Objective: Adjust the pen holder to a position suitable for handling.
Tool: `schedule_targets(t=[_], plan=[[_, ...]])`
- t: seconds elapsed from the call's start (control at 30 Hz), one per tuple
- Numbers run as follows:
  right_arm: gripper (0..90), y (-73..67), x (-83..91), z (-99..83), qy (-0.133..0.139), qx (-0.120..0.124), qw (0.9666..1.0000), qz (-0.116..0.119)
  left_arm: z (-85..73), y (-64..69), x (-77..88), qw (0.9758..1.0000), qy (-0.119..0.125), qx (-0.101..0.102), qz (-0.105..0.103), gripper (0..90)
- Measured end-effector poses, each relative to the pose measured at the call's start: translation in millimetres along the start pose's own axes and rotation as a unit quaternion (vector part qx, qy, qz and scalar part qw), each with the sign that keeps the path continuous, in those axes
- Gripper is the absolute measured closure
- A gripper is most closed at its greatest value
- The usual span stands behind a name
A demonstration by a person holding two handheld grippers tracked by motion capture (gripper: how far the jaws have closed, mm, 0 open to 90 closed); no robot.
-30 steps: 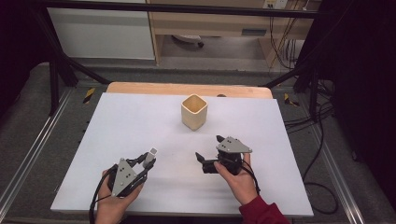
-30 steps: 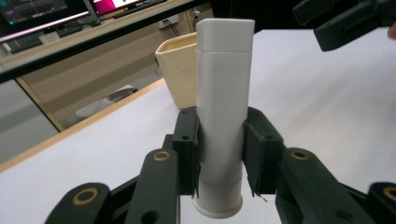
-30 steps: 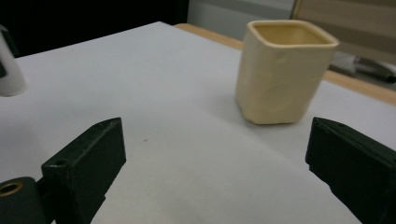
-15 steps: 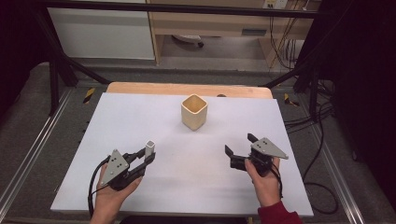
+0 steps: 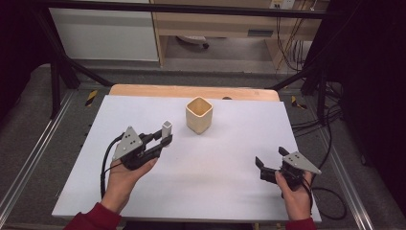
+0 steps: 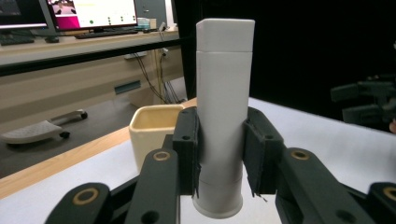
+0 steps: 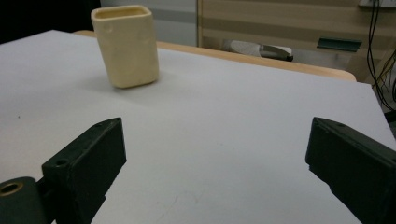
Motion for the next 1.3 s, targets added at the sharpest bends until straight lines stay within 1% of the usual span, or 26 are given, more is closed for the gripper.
schedule_targets(t=[0.07, 0.17, 0.2, 0.23, 0.33, 0.37, 0.4, 0.47, 0.57, 0.6, 0.7, 0.73, 0.8, 0.9, 0.97, 1.0, 1.07, 1.2, 1.27, 1.3], plan=[[5.4, 4.7, 1.5, 0.8, 0.006, -0.010, 0.9999, -0.005, 5.3, -3.7, -11.1, 0.9999, 0.001, 0.011, 0.000, 68.8], [5.4, 10.3, -1.3, -4.6, -0.003, -0.024, 0.9996, -0.013, 12.8, -12.3, -26.4, 0.9995, 0.002, 0.032, 0.006, 68.8], [5.3, 11.5, -2.7, -6.7, -0.007, -0.033, 0.9993, -0.014, 15.2, -16.1, -30.2, 0.9993, 0.000, 0.037, 0.010, 68.8], [5.3, 12.9, -4.0, -8.2, -0.009, -0.037, 0.9991, -0.015, 17.7, -18.9, -32.5, 0.9990, 0.003, 0.043, 0.014, 68.8], [5.3, 16.2, -5.2, -8.3, -0.009, -0.045, 0.9988, -0.016, 27.9, -28.4, -39.8, 0.9981, 0.012, 0.056, 0.022, 68.8], [5.2, 16.5, -5.4, -8.5, -0.010, -0.047, 0.9987, -0.016, 29.8, -29.9, -41.4, 0.9981, 0.013, 0.056, 0.022, 68.8], [5.1, 16.2, -5.6, -9.1, -0.012, -0.049, 0.9986, -0.016, 32.2, -31.9, -44.2, 0.9985, 0.009, 0.049, 0.024, 68.8], [4.9, 14.9, -6.6, -11.0, -0.019, -0.051, 0.9984, -0.015, 34.6, -34.2, -47.7, 0.9987, 0.009, 0.043, 0.027, 68.8], [4.7, 11.3, -7.4, -10.9, -0.020, -0.044, 0.9988, -0.011, 34.6, -36.5, -52.9, 0.9979, 0.011, 0.059, 0.024, 68.8], [4.7, 10.4, -7.3, -10.3, -0.018, -0.042, 0.9989, -0.009, 33.7, -36.8, -54.7, 0.9978, 0.008, 0.063, 0.023, 68.8], [4.6, 8.2, -6.6, -9.3, -0.017, -0.040, 0.9990, -0.006, 32.7, -37.1, -57.3, 0.9980, 0.001, 0.060, 0.022, 68.8], [4.6, 8.1, -6.9, -9.5, -0.017, -0.039, 0.9991, -0.006, 33.5, -36.7, -57.9, 0.9979, 0.003, 0.062, 0.020, 68.8], [4.6, 7.9, -7.4, -9.7, -0.019, -0.041, 0.9990, -0.005, 34.8, -37.2, -57.8, 0.9981, 0.000, 0.058, 0.021, 68.8], [4.6, 6.1, -8.1, -7.0, -0.014, -0.043, 0.9990, -0.002, 39.2, -38.0, -56.1, 0.9978, 0.008, 0.063, 0.022, 68.8], [4.5, 4.0, -8.9, -6.0, -0.013, -0.038, 0.9992, 0.000, 41.1, -38.8, -57.5, 0.9977, 0.009, 0.064, 0.023, 68.8], [4.5, 3.2, -9.1, -6.0, -0.014, -0.036, 0.9992, 0.000, 41.8, -39.4, -59.4, 0.9979, 0.004, 0.061, 0.023, 68.8], [4.5, 2.7, -9.0, -5.9, -0.013, -0.030, 0.9995, 0.002, 44.2, -40.4, -62.6, 0.9979, 0.004, 0.059, 0.025, 68.8], [4.5, 3.6, -8.2, -4.2, -0.006, -0.033, 0.9994, 0.004, 53.1, -42.0, -68.3, 0.9961, 0.018, 0.082, 0.027, 68.8], [4.5, 2.5, -8.0, -4.5, -0.007, -0.035, 0.9993, 0.008, 57.4, -43.5, -73.1, 0.9965, 0.013, 0.078, 0.028, 68.8], [4.5, 1.8, -7.7, -4.3, -0.007, -0.035, 0.9993, 0.010, 61.0, -44.0, -76.5, 0.9964, 0.015, 0.078, 0.028, 68.8]])
Point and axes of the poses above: each handheld gripper's, and its own axes: x roughly backward along the jaws, z roughly out of its top, y roughly to its right, the point moved 8 cm from there along -x, roughly forward along the jaws, and after that the axes turned 4 degrees about -y, right-handed, at the moved point
